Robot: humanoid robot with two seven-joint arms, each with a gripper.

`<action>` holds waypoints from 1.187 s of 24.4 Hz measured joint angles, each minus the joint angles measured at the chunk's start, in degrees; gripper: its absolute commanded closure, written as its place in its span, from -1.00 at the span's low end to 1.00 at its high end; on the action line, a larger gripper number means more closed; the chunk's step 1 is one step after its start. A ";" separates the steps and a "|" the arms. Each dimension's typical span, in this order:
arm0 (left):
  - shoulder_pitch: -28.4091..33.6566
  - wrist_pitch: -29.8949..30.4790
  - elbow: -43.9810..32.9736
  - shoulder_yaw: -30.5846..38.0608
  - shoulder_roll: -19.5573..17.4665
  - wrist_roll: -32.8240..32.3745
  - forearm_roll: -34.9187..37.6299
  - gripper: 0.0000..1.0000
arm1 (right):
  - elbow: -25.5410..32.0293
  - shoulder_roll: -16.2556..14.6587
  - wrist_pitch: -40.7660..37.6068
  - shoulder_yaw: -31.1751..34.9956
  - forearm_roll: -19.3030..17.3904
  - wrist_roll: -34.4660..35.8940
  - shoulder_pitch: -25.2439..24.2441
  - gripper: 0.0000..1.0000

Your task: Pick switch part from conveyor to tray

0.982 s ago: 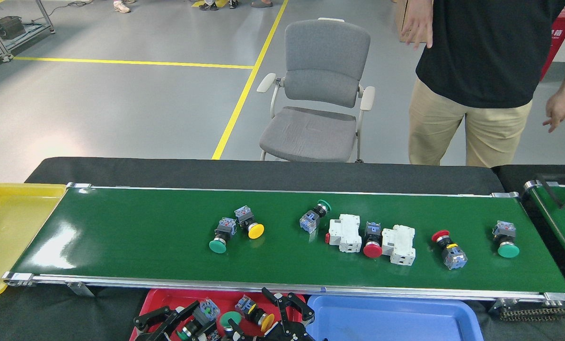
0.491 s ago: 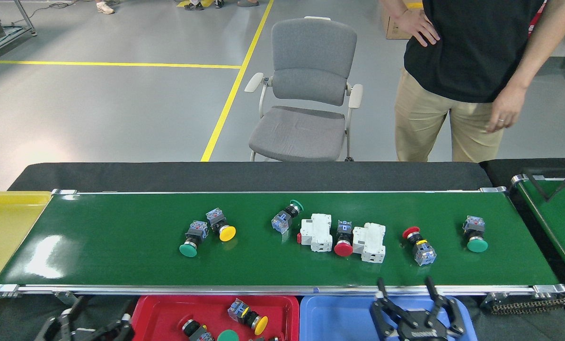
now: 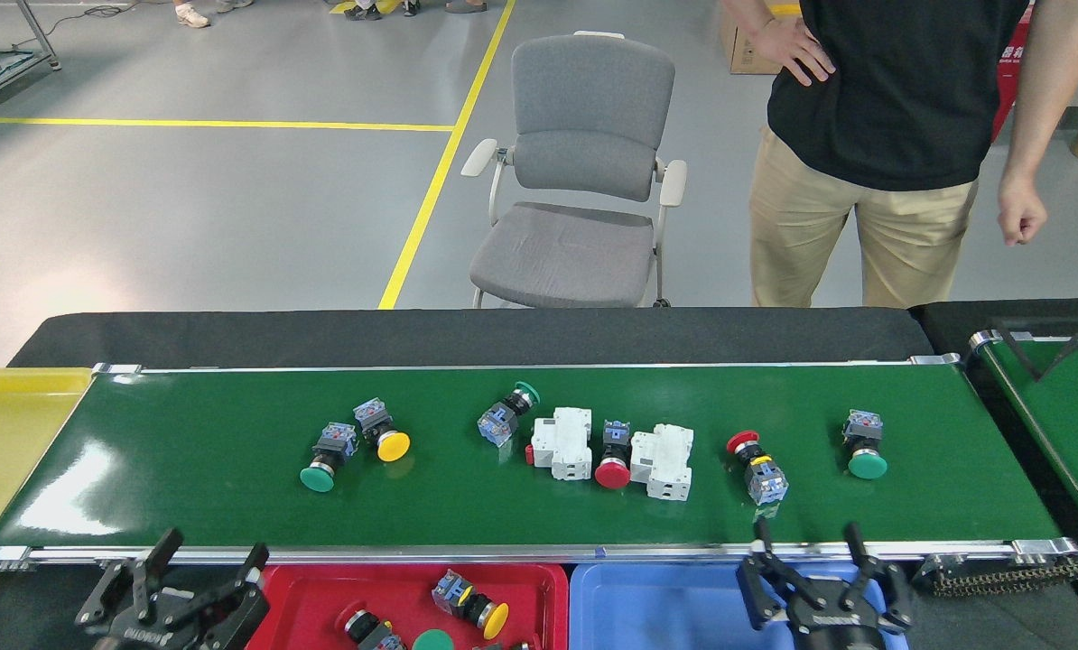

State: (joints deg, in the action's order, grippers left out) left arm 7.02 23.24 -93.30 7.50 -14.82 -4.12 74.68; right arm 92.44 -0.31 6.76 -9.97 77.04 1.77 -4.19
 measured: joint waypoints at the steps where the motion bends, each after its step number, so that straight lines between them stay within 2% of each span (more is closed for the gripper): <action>1: -1.61 0.37 1.85 -1.23 -0.55 -0.09 0.00 -1.00 | -1.08 0.04 0.17 -0.81 0.38 -0.78 1.39 -0.98; 4: -6.59 0.84 9.18 -3.75 -2.52 -0.26 0.04 -1.00 | -4.22 0.68 0.41 -2.61 2.40 -3.53 3.78 -0.98; 7: -12.20 0.05 16.05 -4.29 -2.63 -0.44 0.06 -1.00 | -5.57 1.17 0.43 -3.46 3.59 -4.30 4.53 -0.98; 11: -17.44 -1.66 24.30 -5.63 -2.71 -0.06 0.10 -1.00 | -9.56 3.12 0.51 -3.61 3.87 -5.74 7.92 -0.98; 12: -18.34 -1.73 25.73 -6.10 -2.81 0.06 0.10 -1.00 | -10.54 3.47 0.51 -3.64 3.91 -6.07 8.80 -0.94; 13: -19.39 -1.87 27.39 -6.39 -2.82 0.14 0.10 -0.98 | -11.72 3.82 0.51 -3.68 4.05 -6.33 9.74 -0.77; 14: -20.26 -1.94 28.90 -6.55 -2.82 0.18 0.10 -0.92 | -12.78 4.17 0.56 -3.82 4.18 -6.45 10.52 -0.51; 16: -22.45 -2.31 32.54 -6.66 -2.82 0.36 0.10 -0.15 | -14.66 4.46 0.72 -4.52 4.36 -6.73 11.87 0.25; 17: -23.01 -2.53 33.64 -6.66 -2.82 0.57 0.10 0.15 | -15.03 4.43 0.72 -5.06 4.39 -6.87 12.24 0.43; 18: -23.37 -2.60 34.50 -6.76 -2.82 0.92 0.10 0.55 | -15.19 4.42 0.72 -5.78 4.40 -6.95 12.42 0.58; 20: -23.49 -2.70 35.53 -7.21 -2.82 1.41 0.09 0.77 | -15.25 4.23 0.64 -6.76 4.41 -7.01 12.43 0.73; 25: -22.59 -2.94 35.14 -7.25 -2.79 2.79 0.04 0.91 | -13.82 3.98 0.15 -7.27 4.38 -7.17 11.86 0.77; 27: -19.79 -1.74 31.07 -7.33 -2.79 3.33 -0.04 0.91 | -11.08 3.62 0.01 -7.72 4.38 -6.55 10.49 0.77; 29: -14.73 1.91 22.34 -7.32 -2.92 3.50 -0.13 0.86 | -7.56 2.66 -0.49 -7.99 4.34 -6.23 8.15 0.77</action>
State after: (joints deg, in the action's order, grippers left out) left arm -7.71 25.15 -70.96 0.18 -17.73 -0.62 74.55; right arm 84.88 2.35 6.27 -17.96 81.38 -4.46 3.96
